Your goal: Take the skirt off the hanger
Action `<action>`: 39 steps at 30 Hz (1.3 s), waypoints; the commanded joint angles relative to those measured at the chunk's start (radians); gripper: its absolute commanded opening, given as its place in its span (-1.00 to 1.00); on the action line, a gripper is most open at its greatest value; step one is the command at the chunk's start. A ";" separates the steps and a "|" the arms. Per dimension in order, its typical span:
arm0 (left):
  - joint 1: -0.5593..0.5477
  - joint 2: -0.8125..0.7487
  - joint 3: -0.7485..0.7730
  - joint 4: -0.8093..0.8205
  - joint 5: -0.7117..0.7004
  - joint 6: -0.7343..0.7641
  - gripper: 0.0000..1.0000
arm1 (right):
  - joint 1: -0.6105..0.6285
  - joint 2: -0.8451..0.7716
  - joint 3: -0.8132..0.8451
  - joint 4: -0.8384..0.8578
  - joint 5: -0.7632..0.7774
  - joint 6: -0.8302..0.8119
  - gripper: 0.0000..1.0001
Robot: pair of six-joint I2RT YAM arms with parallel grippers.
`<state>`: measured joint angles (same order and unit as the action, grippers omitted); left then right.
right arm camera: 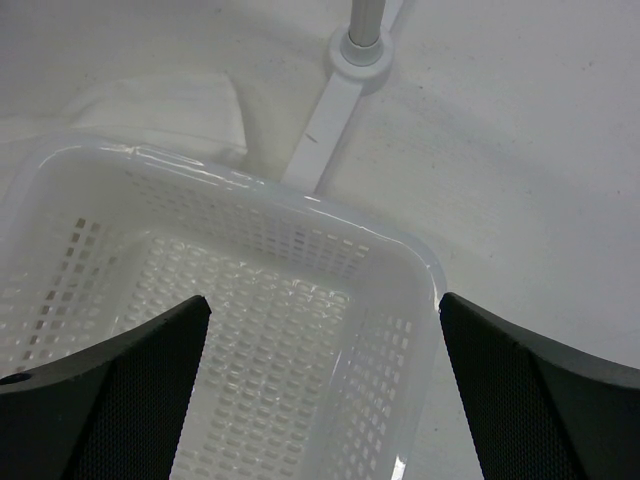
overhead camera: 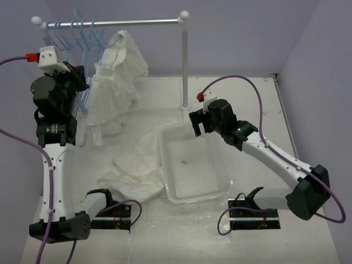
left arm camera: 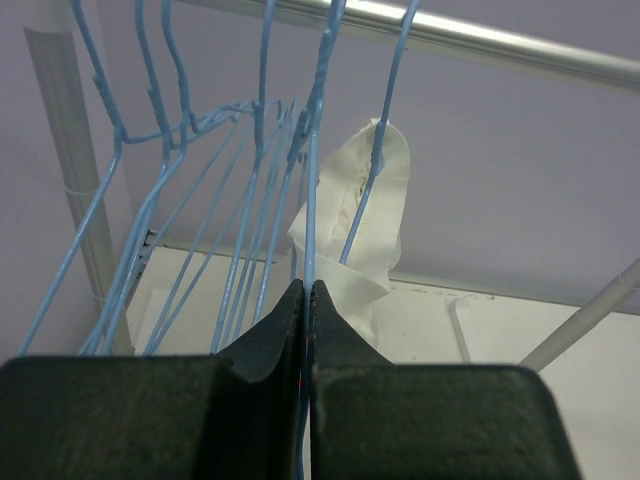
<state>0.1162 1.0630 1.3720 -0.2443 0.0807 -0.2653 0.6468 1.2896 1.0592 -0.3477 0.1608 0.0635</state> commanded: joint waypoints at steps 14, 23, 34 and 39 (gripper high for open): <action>-0.001 -0.084 -0.047 0.062 -0.101 0.072 -1.00 | -0.004 0.013 0.051 -0.010 -0.023 -0.005 0.98; -0.001 -0.097 -0.053 0.155 0.030 0.116 -1.00 | -0.004 0.014 0.054 -0.019 -0.027 -0.002 0.98; -0.001 -0.066 -0.091 0.155 0.039 0.086 -1.00 | -0.004 0.019 0.058 -0.025 -0.021 -0.001 0.98; -0.003 -0.031 -0.106 0.161 -0.022 0.067 -1.00 | -0.004 0.020 0.061 -0.027 -0.020 -0.001 0.98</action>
<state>0.1154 1.0142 1.2716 -0.1356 0.0910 -0.1761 0.6468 1.3045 1.0676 -0.3790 0.1394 0.0635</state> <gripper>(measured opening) 0.008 0.990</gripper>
